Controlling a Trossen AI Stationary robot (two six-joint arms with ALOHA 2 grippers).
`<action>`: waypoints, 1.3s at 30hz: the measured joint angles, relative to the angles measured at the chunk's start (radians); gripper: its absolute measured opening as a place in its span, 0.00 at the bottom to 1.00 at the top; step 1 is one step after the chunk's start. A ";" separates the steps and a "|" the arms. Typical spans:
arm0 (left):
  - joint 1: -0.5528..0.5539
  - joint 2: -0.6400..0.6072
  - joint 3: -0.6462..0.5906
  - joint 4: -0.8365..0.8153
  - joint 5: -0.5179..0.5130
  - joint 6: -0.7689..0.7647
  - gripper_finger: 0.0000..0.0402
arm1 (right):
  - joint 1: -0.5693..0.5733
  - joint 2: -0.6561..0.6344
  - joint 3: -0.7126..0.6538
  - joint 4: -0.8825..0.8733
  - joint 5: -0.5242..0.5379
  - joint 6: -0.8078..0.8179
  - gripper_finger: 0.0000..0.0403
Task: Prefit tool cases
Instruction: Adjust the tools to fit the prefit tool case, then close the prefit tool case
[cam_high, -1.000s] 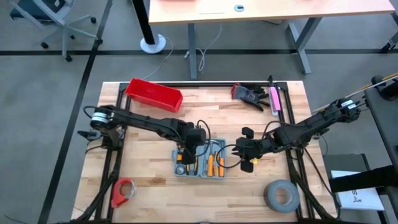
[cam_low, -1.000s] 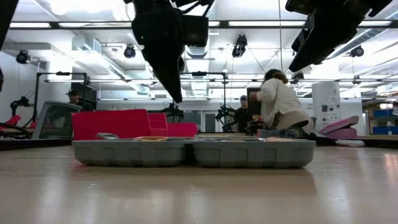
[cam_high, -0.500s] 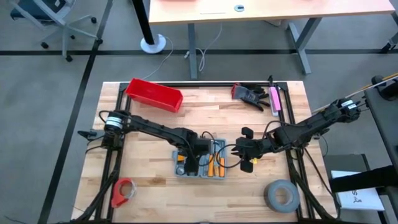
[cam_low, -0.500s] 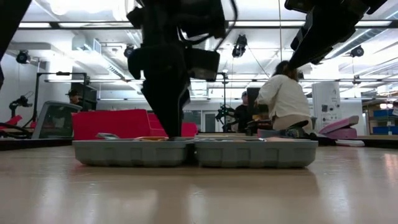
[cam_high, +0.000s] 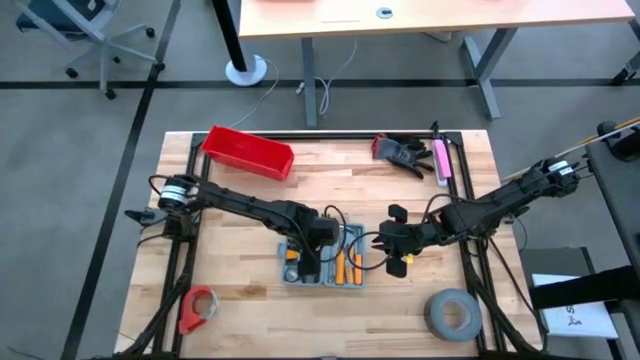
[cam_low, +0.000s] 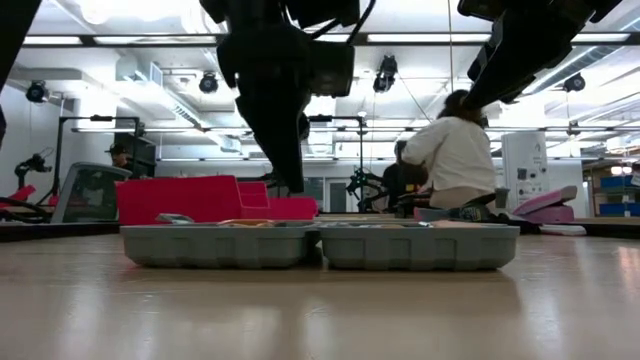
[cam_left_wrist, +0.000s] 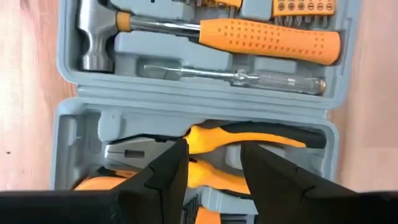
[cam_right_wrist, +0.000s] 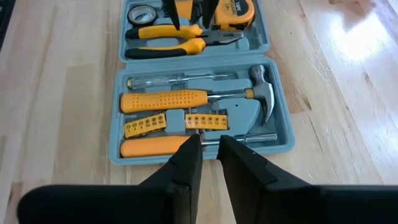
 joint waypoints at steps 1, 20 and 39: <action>-0.001 -0.001 0.000 -0.001 0.000 -0.007 0.38 | 0.000 0.000 0.000 0.000 0.000 -0.001 0.11; -0.044 -0.073 -0.107 -0.126 0.008 -0.164 0.38 | 0.000 0.000 0.000 -0.004 0.000 0.023 0.12; -0.134 -0.404 -0.498 0.176 -0.067 -0.652 0.38 | 0.071 0.086 -0.104 0.005 -0.002 0.172 0.17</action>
